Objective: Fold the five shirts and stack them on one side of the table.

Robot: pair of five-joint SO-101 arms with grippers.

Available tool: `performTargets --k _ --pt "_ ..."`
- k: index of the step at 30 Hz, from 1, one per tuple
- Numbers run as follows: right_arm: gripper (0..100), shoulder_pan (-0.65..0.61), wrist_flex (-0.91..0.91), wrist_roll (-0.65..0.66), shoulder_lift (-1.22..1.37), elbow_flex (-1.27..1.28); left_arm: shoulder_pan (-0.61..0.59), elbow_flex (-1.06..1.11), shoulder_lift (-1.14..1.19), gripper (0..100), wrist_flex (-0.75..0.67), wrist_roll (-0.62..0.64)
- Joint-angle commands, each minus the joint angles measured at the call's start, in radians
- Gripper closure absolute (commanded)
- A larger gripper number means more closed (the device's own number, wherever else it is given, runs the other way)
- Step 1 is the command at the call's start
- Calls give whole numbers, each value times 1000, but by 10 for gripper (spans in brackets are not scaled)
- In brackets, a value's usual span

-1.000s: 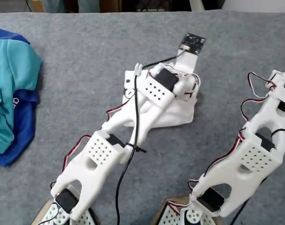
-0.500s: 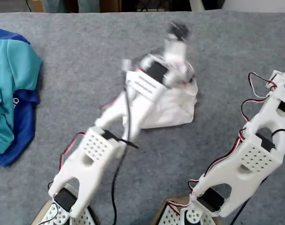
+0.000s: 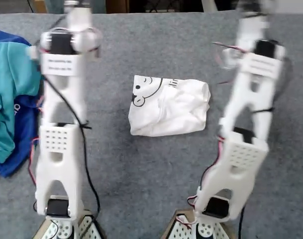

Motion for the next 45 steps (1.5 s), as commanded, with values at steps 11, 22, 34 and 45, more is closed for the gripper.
performTargets --k 11,22,34,45 --pt "983 -290 342 117 97 -58 -191 596 -140 971 8 21" --pt "983 -397 354 120 105 -163 -65 1643 -560 971 -660 106" --pt "983 -436 238 120 236 -179 -65 2196 -901 968 -1192 106" --pt "983 -450 255 120 234 -193 -61 2201 -901 970 -1192 74"
